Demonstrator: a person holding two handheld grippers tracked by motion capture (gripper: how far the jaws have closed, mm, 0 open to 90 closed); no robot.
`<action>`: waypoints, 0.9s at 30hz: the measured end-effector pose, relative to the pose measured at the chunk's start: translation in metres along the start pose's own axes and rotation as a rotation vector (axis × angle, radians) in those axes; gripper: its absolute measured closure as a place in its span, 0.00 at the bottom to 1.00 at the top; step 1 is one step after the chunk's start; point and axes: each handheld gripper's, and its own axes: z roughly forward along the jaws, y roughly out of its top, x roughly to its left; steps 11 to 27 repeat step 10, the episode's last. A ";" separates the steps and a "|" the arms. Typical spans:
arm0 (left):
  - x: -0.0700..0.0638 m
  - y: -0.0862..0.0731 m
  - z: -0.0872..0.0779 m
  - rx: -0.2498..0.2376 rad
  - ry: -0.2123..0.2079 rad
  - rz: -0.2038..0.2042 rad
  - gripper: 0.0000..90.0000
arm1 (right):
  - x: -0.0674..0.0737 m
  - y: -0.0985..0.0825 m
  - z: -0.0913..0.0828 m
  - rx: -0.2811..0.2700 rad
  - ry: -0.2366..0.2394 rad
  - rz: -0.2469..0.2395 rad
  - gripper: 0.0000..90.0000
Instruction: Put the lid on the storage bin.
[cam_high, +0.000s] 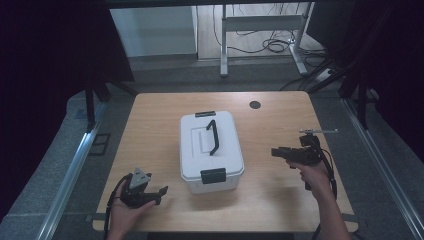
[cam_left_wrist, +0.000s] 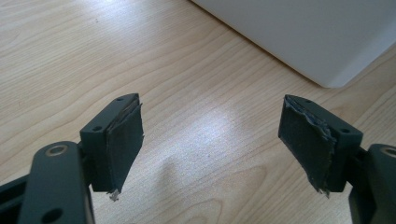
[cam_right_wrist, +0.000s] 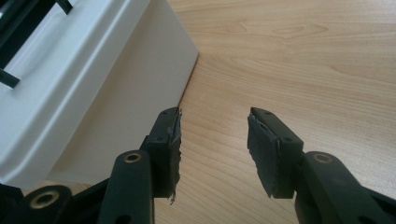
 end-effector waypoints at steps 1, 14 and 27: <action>0.000 0.000 0.000 0.000 0.000 0.000 0.25 | 0.000 -0.001 0.000 0.001 0.000 0.001 0.61; 0.001 0.000 -0.001 -0.005 0.002 0.000 0.25 | 0.003 -0.003 0.003 -0.011 -0.009 -0.033 0.55; 0.001 0.000 -0.001 -0.005 0.002 0.000 0.25 | 0.003 -0.003 0.003 -0.011 -0.009 -0.033 0.55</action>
